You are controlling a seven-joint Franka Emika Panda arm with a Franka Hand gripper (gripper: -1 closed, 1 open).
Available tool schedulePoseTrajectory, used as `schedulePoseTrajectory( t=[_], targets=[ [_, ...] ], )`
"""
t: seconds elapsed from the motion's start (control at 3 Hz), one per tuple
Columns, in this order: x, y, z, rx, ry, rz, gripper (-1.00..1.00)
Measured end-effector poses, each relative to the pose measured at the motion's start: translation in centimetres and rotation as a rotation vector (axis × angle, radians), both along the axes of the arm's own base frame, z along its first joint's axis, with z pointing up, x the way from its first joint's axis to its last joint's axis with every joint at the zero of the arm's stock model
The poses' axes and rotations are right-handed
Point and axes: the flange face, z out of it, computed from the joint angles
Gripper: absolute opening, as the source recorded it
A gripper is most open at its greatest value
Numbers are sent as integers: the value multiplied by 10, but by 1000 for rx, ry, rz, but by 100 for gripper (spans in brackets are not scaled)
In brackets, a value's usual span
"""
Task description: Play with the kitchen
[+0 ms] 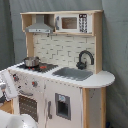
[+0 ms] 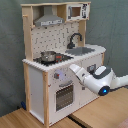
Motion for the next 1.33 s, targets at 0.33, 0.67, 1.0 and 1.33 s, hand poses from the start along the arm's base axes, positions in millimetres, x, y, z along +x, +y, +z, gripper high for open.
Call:
schedulePoseTrajectory(
  t=[0.33, 0.67, 1.0, 1.33],
  targets=[
    [-1, 2, 1, -130, 10, 8, 100],
    [0, 2, 1, -269, 25, 14, 100],
    [0, 2, 1, -408, 39, 20, 100],
    [1, 3, 0, -543, 51, 30, 100]
  ],
)
